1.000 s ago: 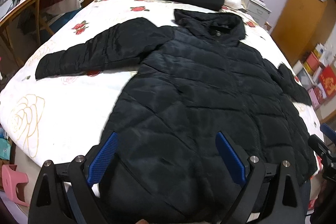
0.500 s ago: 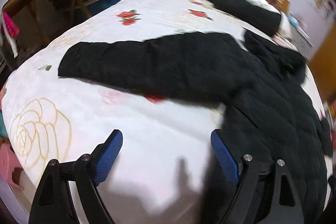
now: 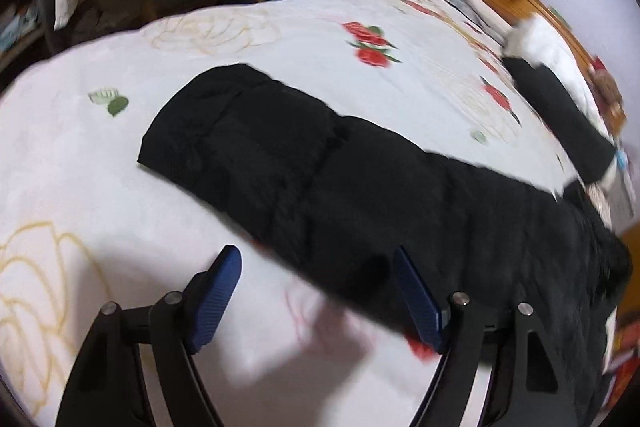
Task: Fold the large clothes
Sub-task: 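Grasp the jacket sleeve cuff with the left gripper and lift it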
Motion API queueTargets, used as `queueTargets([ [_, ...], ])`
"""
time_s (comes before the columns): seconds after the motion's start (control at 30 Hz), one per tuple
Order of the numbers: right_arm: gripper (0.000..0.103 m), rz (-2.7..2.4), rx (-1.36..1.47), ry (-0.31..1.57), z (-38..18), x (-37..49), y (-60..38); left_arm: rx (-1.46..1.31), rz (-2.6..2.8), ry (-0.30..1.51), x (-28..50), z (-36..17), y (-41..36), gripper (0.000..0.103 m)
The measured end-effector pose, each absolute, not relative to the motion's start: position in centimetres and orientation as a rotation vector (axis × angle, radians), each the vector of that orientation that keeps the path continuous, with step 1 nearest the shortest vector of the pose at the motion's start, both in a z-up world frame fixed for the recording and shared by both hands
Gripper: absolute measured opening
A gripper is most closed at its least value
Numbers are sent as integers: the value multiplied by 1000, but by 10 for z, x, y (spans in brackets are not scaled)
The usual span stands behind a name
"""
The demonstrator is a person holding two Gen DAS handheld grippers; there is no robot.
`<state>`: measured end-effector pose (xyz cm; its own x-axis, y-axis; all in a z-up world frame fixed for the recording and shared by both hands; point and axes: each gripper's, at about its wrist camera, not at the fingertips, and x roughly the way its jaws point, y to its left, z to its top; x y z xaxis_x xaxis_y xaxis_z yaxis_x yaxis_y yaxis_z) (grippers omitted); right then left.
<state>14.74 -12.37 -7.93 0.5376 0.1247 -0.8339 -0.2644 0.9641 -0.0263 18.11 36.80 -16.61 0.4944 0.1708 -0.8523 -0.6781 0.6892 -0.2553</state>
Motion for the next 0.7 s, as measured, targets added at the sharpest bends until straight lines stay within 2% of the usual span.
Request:
queueTargets([
  [0.17,102,224,-163,997,-88,151,-126,-678,607,902,188,-184,390,69],
  [0.2,102,222,-161,999,-89,151,-127,-672,611,899,190,-186,391,63],
  [0.27,102,216,-157,1003,-90,151,-129,-657,616,892,191,-187,394,38],
  [0.3,102,214,-155,1005,-91,151,-130,-656,614,892,192,-187,396,32],
  [0.33,102,212,-153,1006,-91,152,-130,-662,597,890,192,-186,397,20],
  [0.37,102,209,-152,1007,-91,151,-131,-659,588,886,193,-184,397,14],
  [0.53,102,209,-146,996,-85,146,-134,-558,540,819,192,-142,383,10],
  [0.7,102,200,-124,975,-72,136,-143,-483,424,706,187,-70,350,9],
])
